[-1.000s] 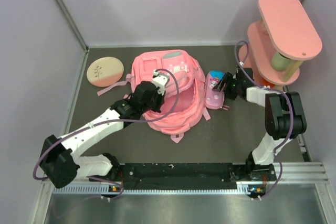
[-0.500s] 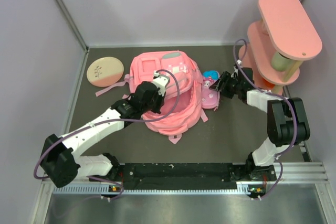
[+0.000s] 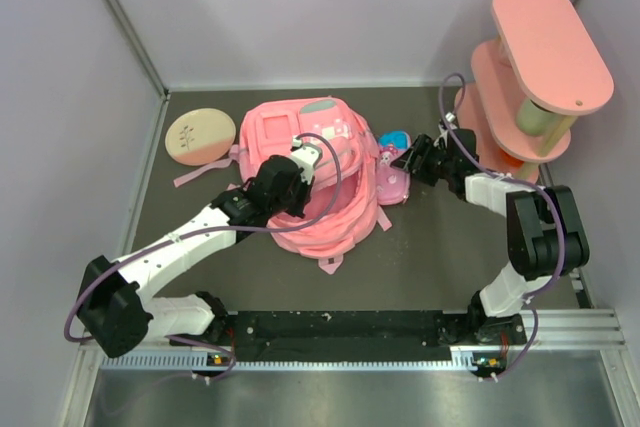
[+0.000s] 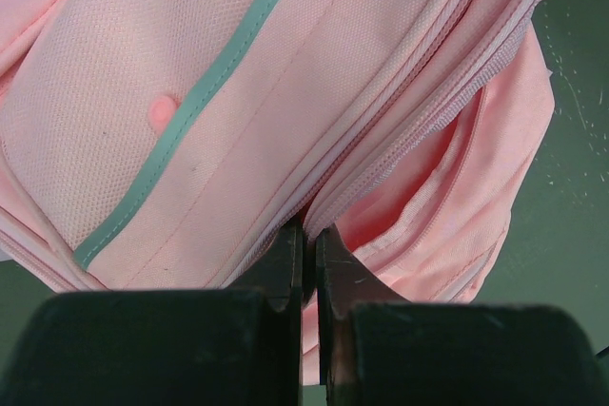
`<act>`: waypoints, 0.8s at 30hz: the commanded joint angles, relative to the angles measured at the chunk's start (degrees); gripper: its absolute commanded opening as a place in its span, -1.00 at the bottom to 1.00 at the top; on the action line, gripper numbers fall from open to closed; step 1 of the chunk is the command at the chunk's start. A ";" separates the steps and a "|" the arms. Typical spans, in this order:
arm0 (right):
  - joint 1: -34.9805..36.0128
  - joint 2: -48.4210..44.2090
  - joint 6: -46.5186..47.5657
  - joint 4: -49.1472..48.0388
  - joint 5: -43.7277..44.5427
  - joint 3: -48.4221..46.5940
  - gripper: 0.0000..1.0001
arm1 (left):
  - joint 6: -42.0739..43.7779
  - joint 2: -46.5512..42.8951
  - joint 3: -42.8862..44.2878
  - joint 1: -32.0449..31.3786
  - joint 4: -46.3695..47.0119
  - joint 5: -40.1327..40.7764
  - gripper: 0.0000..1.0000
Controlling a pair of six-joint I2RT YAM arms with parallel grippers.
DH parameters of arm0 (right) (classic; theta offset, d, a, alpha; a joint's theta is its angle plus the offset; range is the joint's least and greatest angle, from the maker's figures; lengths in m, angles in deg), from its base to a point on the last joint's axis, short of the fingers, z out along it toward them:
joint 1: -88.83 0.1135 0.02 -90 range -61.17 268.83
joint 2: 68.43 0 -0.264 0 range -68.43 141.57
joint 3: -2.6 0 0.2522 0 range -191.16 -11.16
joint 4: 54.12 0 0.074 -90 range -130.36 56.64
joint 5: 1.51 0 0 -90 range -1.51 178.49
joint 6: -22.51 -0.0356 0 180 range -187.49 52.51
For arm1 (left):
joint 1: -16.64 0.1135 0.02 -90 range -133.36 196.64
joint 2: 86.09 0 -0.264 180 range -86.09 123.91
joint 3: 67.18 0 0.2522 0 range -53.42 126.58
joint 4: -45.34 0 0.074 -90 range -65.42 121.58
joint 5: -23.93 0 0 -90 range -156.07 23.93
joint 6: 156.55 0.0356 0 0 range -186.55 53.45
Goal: Pack the student bag
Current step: Pick up the stationery from the center of the board.
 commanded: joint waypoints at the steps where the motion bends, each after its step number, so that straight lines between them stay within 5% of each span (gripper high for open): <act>1: 4.14 -0.41 -1.38 0.55 -5.05 -1.10 0.32 | -3.52 -0.81 1.34 0.21 2.28 -0.77 -1.00; 5: 8.00 -1.29 5.99 9.81 6.10 -4.80 0.32 | -3.61 -0.46 1.52 0.21 2.46 -1.13 -1.00; 11: 8.45 -0.24 3.64 9.99 9.02 -4.72 0.20 | -3.61 -0.28 1.78 0.21 2.37 -1.13 -1.00; 19: 8.45 -6.82 3.28 13.05 17.97 -3.23 -0.48 | -3.35 -0.89 1.34 0.21 1.84 0.10 -1.00; 24: 8.36 -19.01 4.95 18.95 22.91 -2.44 -0.60 | -3.70 -1.77 1.60 0.21 1.84 0.81 -1.00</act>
